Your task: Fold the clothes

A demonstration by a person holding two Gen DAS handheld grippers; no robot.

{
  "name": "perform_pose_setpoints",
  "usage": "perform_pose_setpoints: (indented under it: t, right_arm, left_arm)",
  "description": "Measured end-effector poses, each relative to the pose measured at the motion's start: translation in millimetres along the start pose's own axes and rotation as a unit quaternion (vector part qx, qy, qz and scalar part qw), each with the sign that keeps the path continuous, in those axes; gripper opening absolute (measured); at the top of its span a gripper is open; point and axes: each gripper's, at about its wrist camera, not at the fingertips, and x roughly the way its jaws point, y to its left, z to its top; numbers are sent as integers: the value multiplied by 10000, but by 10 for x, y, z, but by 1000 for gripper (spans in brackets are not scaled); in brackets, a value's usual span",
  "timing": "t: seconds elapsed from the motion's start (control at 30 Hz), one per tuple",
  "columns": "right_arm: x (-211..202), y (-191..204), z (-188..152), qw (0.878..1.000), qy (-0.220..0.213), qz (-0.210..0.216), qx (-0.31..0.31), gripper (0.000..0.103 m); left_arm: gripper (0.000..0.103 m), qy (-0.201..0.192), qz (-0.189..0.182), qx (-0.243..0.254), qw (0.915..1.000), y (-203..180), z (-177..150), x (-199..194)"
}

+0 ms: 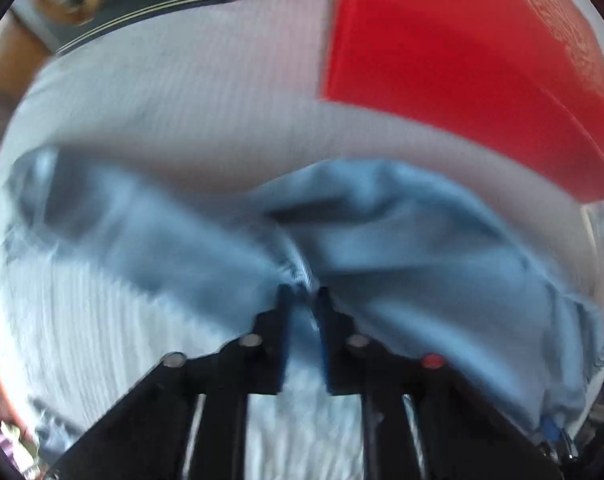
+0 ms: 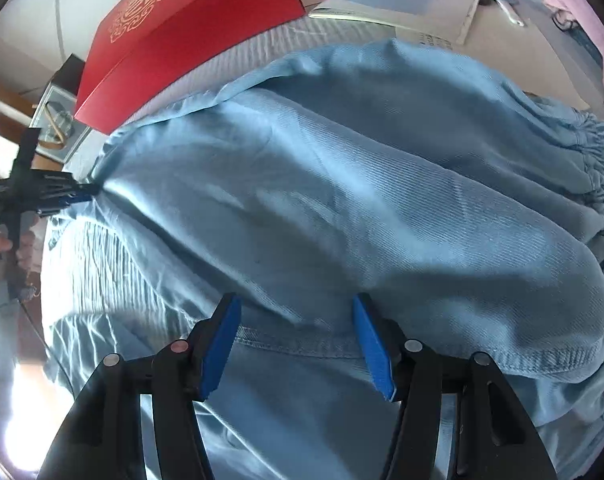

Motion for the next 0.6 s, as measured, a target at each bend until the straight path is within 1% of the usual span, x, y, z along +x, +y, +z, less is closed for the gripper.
perform_pose_setpoints:
  t: [0.03,0.1,0.13,0.23,0.27,0.33,0.4,0.5,0.57,0.6]
  right_arm:
    - [6,13,4,10000,-4,-3,-30,58]
    - [-9,-4,-5,10000,-49,71,-43,58]
    - [-15,-14,-11,9999,-69,110,-38,58]
    - [-53,-44,-32,9998,-116,162,-79,59]
    - [-56,-40,-33,9998,-118,151,-111,59]
    - [-46,-2,-30,9998,-82,84,-151,60]
    - [-37,35,-27,9998,-47,17,-192,62]
    - [-23,93,-23,9996,5,-81,-253,62]
    - [-47,215,-39,9994,-42,159,-302,62]
    - [-58,369,-36,9986,-68,258,-456,62]
  left_arm:
    - [8,-36,-2,-73,10000,80,-74,-50]
    - [8,-240,46,-380,9990,419,-410,-255]
    - [7,-281,70,-483,9984,539,-541,-309]
    - [7,-191,213,-899,9955,1059,-1118,-397]
    - [7,-34,184,-1022,9946,1237,-1323,-375]
    - [7,85,101,-1114,9937,1454,-1563,-371]
    - [7,94,-134,-1170,9930,1594,-1638,-408]
    - [9,-79,-338,-1010,9943,1604,-1560,-554]
    - [22,-169,-256,-951,9950,1681,-1558,-600]
    - [36,-214,-213,-923,9953,1720,-1557,-623]
